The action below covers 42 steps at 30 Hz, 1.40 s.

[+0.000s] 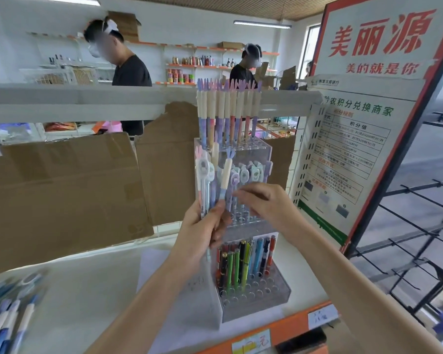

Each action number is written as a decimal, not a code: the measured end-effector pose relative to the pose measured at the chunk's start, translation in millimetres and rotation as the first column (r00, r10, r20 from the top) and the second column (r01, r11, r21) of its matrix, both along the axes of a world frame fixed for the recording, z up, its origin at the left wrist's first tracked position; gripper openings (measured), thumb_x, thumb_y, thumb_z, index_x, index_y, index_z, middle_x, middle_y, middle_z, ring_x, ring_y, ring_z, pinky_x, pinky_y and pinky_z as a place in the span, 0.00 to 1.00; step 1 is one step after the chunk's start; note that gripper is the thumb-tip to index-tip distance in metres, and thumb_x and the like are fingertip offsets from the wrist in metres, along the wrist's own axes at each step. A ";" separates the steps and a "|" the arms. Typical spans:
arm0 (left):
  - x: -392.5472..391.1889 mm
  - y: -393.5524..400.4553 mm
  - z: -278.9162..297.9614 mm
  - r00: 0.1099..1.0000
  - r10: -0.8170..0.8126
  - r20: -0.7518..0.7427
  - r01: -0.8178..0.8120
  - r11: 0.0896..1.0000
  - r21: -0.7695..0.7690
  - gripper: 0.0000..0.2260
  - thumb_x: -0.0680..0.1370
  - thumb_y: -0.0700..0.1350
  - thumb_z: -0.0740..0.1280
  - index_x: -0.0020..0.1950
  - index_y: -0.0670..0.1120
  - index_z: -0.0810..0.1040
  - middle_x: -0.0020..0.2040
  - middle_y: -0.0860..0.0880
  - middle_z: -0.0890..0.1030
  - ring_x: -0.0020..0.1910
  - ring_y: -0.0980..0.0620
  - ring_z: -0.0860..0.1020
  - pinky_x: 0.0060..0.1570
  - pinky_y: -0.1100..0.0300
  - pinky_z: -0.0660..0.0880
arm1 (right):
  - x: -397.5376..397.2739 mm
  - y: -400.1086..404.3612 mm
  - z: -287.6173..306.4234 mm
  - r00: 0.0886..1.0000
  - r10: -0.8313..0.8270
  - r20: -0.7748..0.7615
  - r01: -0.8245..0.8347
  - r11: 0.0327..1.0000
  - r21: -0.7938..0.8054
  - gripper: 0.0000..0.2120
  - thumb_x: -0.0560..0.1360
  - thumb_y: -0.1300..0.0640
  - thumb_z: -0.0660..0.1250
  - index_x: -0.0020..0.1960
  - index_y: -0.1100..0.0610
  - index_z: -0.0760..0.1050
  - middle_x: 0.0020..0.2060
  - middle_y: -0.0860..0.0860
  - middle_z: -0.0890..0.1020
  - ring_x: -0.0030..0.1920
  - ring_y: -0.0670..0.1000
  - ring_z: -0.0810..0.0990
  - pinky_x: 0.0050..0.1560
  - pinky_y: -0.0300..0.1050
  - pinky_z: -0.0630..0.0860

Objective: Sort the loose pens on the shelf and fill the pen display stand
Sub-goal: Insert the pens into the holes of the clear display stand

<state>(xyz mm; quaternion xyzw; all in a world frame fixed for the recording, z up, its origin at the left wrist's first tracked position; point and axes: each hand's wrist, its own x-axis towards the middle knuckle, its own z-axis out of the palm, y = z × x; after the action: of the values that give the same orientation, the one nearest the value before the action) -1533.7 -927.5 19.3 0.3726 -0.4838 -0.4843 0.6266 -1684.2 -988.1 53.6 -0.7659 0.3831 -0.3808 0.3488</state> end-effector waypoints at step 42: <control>21.3 -8.9 50.1 0.993 0.097 0.068 -0.092 0.993 -0.075 0.07 0.80 0.45 0.61 0.42 0.47 0.68 0.28 0.50 0.68 0.21 0.56 0.58 0.19 0.65 0.56 | 23.7 -33.0 70.2 0.995 0.082 0.054 -0.080 0.996 -0.035 0.06 0.76 0.56 0.65 0.44 0.51 0.80 0.28 0.43 0.79 0.27 0.41 0.71 0.30 0.32 0.69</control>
<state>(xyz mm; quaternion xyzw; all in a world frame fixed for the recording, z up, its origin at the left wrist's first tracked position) -1512.4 -936.4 69.4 0.3893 -0.5049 -0.4228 0.6440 -1660.5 -1021.1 123.9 -0.7757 0.3355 -0.3936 0.3617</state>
